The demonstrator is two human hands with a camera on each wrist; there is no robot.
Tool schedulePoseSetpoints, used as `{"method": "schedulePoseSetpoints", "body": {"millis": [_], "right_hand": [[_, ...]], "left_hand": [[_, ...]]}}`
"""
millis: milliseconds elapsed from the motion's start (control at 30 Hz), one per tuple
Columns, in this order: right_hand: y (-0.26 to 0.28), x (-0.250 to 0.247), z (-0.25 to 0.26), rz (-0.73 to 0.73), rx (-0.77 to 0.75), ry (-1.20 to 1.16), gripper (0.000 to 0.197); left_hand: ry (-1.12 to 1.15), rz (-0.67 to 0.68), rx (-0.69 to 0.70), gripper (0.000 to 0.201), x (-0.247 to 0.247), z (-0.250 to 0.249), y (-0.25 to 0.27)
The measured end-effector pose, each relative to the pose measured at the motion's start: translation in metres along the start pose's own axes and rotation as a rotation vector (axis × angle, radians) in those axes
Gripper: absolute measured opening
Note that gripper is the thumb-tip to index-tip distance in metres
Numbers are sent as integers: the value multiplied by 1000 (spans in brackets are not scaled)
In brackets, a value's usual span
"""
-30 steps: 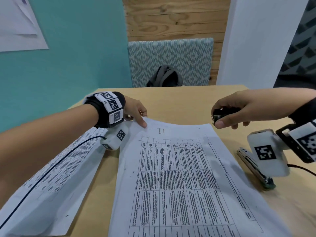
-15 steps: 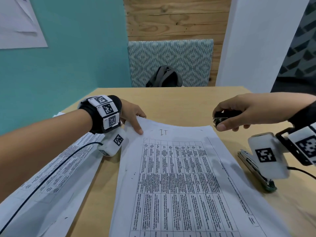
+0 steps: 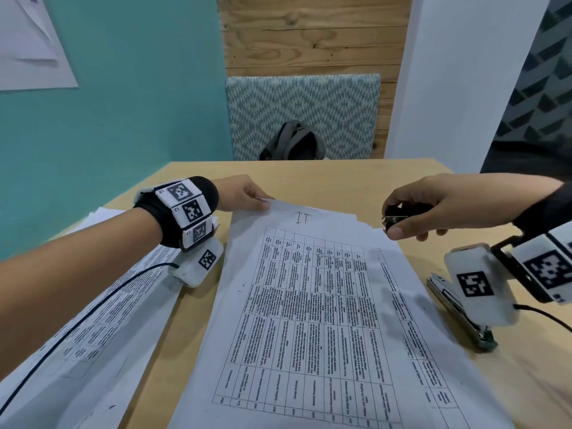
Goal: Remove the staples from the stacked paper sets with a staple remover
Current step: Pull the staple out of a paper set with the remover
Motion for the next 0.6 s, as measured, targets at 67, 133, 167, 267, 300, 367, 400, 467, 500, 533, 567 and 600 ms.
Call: {"method": "schedulePoseSetpoints", "body": {"millis": [67, 133, 167, 267, 300, 367, 400, 467, 500, 533, 567, 600], "right_hand": [[0, 1, 1, -6, -2, 8, 62], [0, 1, 4, -34, -16, -9, 63], [-2, 1, 5, -59, -29, -39, 63], [-11, -2, 4, -152, -45, -179, 60], [-15, -4, 0, -171, -39, -261, 61], [-23, -7, -7, -174, -23, -490, 73], [-26, -9, -11, -177, -23, -593, 83], [-31, -12, -18, -137, -67, -776, 91], [-32, -12, -19, -87, -99, -875, 88], [-33, -12, -19, -38, -122, -974, 82], [-35, -12, -18, -4, -140, -1052, 77], [-36, -11, -17, 11, -153, -1089, 75]], "left_hand": [[1, -57, 31, 23, -2, 0, 1], [66, -158, 70, 19, -8, -2, 2], [116, -215, 88, 23, -11, -3, 2], [286, -376, 159, 23, -22, -11, 3], [344, -426, 193, 20, -26, -14, 4], [437, -515, 259, 17, -35, -18, 4], [476, -552, 285, 17, -40, -20, 5], [546, -611, 329, 14, -49, -21, 5], [576, -633, 342, 11, -52, -22, 4], [604, -646, 357, 9, -55, -23, 4], [632, -653, 371, 8, -57, -24, 4], [656, -655, 385, 8, -59, -25, 4]]}}
Point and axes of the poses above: each hand's wrist, its own y-axis away from the middle knuckle, its own x-axis out of the palm, z = x × y, the point moved 4 cm from there along -y, towards the middle knuckle, and after that the axes turned 9 degrees about x, right-handed, at the moved point
